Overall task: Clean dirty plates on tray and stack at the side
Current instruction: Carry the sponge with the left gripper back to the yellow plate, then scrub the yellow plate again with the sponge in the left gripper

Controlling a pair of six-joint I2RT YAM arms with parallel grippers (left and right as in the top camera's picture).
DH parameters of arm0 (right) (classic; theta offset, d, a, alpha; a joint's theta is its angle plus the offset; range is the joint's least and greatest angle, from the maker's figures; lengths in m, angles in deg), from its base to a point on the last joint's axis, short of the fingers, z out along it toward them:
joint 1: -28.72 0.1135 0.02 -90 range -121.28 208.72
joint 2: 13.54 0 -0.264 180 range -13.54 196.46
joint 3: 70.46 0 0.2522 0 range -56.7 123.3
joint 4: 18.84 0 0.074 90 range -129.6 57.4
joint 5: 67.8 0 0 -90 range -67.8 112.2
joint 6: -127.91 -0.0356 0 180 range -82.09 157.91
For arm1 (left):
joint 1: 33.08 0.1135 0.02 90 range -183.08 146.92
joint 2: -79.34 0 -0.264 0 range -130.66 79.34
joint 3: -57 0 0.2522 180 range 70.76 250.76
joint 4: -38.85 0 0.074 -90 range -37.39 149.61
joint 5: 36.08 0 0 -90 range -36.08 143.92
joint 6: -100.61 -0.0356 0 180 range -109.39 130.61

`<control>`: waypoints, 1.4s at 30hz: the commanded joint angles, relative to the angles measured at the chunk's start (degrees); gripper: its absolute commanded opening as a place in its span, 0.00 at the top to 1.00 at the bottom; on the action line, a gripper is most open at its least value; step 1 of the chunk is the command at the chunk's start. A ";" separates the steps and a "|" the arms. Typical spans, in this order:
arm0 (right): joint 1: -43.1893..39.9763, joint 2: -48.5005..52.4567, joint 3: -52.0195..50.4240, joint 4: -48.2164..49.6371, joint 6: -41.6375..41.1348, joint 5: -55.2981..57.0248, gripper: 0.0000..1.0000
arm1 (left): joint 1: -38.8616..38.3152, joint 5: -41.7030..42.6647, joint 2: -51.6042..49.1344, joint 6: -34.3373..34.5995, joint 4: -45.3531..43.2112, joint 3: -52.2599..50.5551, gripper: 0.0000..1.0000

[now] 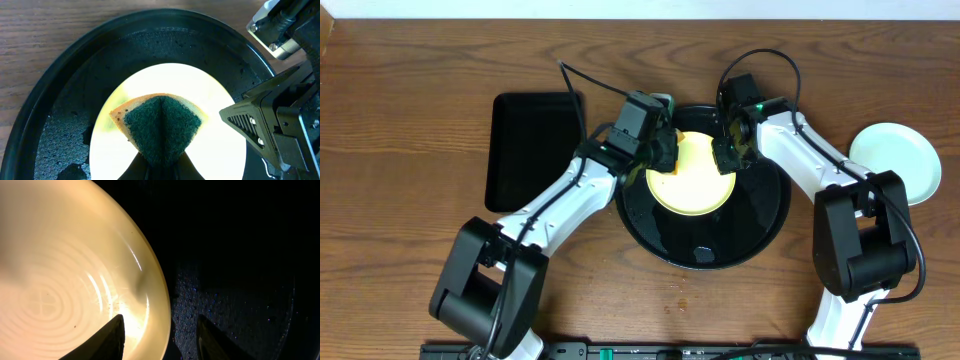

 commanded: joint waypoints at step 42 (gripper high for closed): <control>0.48 0.31 -2.78 3.69 0.15 -1.16 0.57 | -4.85 -6.38 -10.51 2.38 -8.41 -0.28 0.92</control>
